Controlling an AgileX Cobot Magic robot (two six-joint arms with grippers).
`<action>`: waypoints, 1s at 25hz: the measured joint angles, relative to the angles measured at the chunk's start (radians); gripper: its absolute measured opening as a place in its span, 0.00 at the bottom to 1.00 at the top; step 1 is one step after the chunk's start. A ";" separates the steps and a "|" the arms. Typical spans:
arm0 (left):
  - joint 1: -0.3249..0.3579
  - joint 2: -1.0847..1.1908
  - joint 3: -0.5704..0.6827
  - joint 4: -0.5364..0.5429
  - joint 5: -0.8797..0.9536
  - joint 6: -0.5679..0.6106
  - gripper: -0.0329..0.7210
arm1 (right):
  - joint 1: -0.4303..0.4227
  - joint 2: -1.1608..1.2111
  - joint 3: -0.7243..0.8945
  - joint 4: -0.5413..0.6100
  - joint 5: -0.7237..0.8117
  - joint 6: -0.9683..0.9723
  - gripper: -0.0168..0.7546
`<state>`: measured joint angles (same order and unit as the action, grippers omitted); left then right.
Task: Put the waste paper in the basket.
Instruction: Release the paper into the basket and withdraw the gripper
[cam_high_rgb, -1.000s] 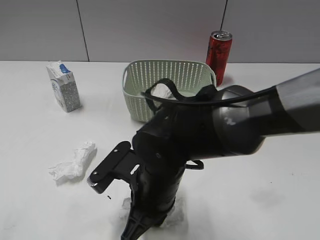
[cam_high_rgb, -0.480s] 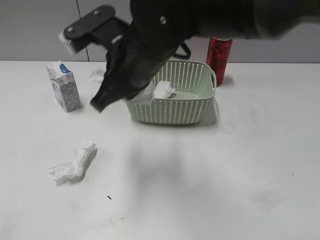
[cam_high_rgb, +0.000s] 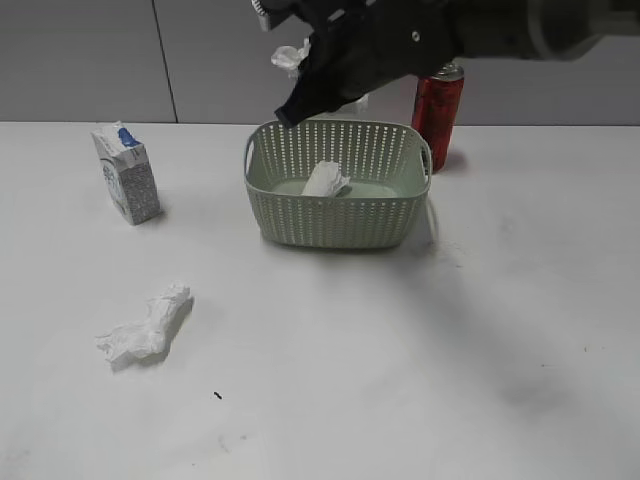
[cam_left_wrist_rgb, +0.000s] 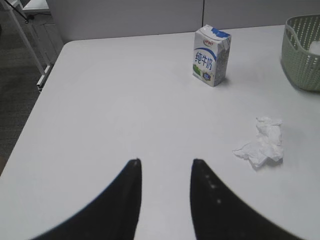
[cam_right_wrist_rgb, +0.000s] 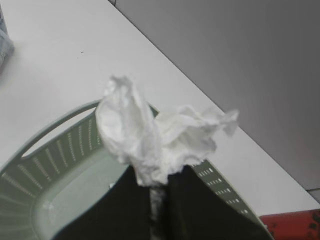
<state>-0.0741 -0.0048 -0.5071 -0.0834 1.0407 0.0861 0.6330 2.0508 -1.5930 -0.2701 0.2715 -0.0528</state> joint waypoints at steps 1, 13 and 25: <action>0.000 0.000 0.000 0.000 0.000 0.000 0.36 | -0.002 0.018 0.000 -0.002 -0.030 0.000 0.03; 0.000 0.000 0.000 0.000 0.000 0.000 0.36 | -0.003 0.141 0.000 -0.005 -0.019 0.000 0.76; 0.000 0.000 0.000 0.000 0.000 0.000 0.36 | -0.014 -0.002 -0.045 -0.003 0.271 0.001 0.79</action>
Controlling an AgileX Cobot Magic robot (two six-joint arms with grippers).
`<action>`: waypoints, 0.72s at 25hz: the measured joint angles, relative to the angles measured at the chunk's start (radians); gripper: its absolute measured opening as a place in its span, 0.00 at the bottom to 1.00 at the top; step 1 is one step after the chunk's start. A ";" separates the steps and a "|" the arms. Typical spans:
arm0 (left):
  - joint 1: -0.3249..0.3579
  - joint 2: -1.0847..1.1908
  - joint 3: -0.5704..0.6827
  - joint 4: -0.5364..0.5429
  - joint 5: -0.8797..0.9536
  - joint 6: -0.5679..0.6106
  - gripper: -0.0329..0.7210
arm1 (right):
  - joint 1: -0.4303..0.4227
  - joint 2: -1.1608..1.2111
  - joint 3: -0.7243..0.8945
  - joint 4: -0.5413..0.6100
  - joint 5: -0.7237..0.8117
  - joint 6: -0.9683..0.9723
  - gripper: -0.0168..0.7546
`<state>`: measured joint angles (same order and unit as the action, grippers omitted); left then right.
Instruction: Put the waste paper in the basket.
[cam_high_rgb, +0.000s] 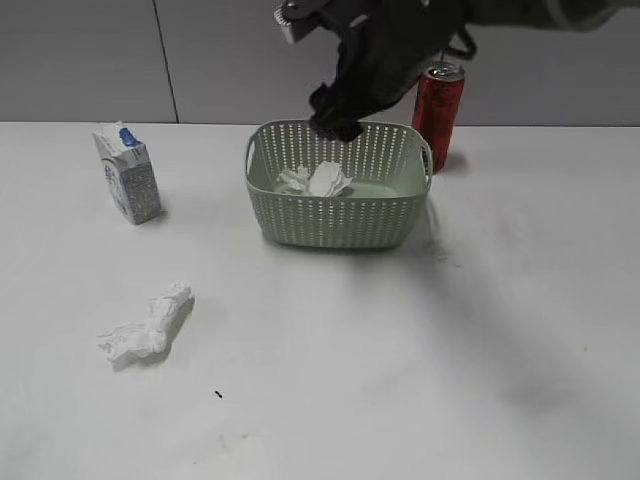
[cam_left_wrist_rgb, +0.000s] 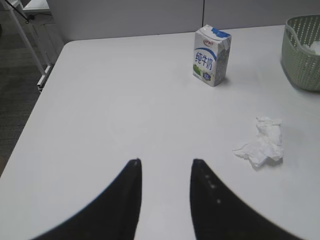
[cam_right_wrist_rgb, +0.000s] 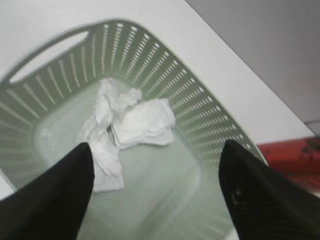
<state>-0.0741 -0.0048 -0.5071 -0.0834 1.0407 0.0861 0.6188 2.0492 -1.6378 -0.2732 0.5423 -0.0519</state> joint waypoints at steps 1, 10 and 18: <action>0.000 0.000 0.000 0.000 0.000 0.000 0.36 | -0.012 -0.011 -0.018 0.002 0.065 0.001 0.78; 0.000 0.000 0.000 0.000 0.000 0.000 0.36 | -0.329 -0.016 -0.070 0.226 0.474 0.025 0.77; 0.000 0.000 0.000 0.000 0.000 0.000 0.36 | -0.610 -0.064 -0.001 0.273 0.645 0.025 0.77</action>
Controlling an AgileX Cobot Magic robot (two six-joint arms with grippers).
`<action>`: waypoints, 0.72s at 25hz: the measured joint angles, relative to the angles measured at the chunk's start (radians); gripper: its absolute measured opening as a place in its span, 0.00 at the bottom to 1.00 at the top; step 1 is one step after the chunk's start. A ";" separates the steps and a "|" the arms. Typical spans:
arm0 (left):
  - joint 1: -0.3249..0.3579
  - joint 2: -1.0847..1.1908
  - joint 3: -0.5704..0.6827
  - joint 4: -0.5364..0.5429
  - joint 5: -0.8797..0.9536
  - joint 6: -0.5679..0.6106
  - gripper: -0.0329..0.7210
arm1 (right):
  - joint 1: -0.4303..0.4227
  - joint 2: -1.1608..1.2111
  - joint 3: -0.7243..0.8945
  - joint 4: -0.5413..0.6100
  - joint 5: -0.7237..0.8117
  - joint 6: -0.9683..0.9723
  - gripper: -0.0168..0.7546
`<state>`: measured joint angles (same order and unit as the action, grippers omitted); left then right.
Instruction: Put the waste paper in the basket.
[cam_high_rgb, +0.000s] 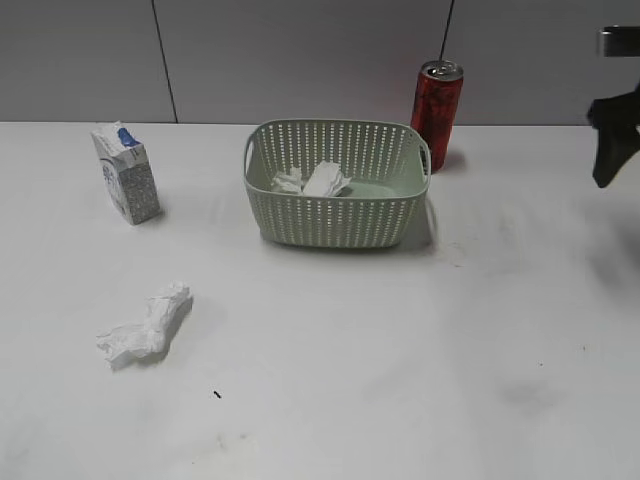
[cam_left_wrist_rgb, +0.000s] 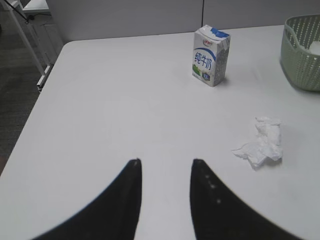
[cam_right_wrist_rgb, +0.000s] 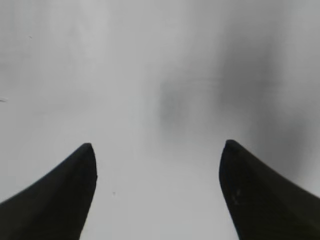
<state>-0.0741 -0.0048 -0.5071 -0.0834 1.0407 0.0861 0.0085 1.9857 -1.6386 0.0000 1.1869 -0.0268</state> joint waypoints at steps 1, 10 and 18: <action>0.000 0.000 0.000 0.000 0.000 0.000 0.36 | -0.018 -0.018 0.027 0.000 0.001 0.000 0.77; 0.000 0.000 0.000 0.000 0.000 0.000 0.36 | -0.058 -0.419 0.550 0.033 -0.103 -0.004 0.76; 0.000 0.000 0.000 0.000 0.000 0.000 0.36 | -0.053 -0.877 0.963 0.085 -0.405 -0.017 0.76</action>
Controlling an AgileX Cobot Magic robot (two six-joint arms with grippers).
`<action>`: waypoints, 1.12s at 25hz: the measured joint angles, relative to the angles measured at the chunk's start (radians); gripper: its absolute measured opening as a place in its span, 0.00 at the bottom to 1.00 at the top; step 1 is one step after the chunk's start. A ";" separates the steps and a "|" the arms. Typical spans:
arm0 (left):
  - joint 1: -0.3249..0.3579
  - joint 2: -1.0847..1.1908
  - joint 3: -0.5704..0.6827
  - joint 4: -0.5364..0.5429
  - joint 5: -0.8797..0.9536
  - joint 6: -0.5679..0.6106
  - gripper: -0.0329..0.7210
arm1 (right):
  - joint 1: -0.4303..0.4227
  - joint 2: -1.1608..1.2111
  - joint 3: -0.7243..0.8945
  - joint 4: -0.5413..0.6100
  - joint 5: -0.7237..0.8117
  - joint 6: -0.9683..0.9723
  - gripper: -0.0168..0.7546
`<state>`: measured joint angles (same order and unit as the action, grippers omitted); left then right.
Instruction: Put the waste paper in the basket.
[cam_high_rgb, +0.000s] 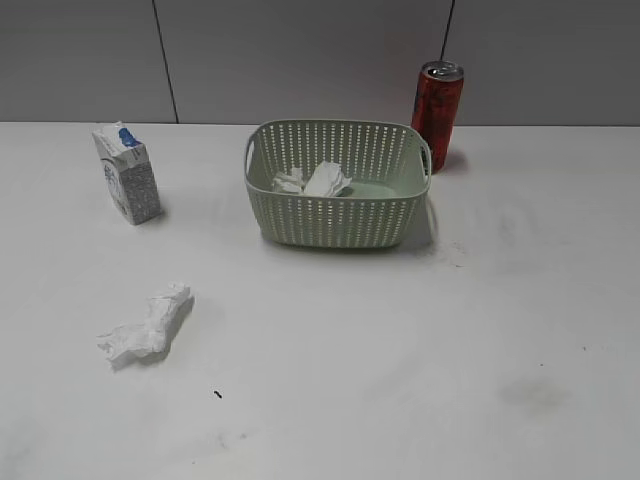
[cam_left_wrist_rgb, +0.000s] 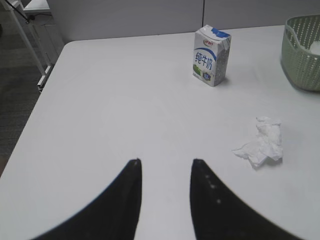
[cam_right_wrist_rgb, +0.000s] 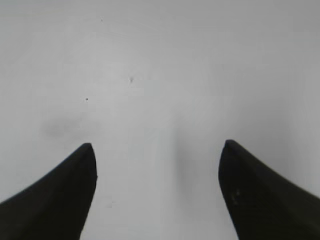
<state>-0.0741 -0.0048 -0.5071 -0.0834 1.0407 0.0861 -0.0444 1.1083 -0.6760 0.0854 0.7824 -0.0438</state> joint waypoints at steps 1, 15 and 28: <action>0.000 0.000 0.000 0.000 0.000 0.000 0.36 | 0.003 -0.057 0.029 0.000 -0.019 -0.002 0.76; 0.000 0.000 0.000 0.000 0.000 0.000 0.36 | 0.010 -0.703 0.230 0.004 0.028 -0.007 0.76; 0.000 0.000 0.000 0.000 0.000 0.000 0.36 | 0.011 -1.108 0.251 -0.021 0.165 -0.009 0.76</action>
<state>-0.0741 -0.0048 -0.5071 -0.0834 1.0407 0.0861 -0.0331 0.0006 -0.4247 0.0641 0.9475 -0.0531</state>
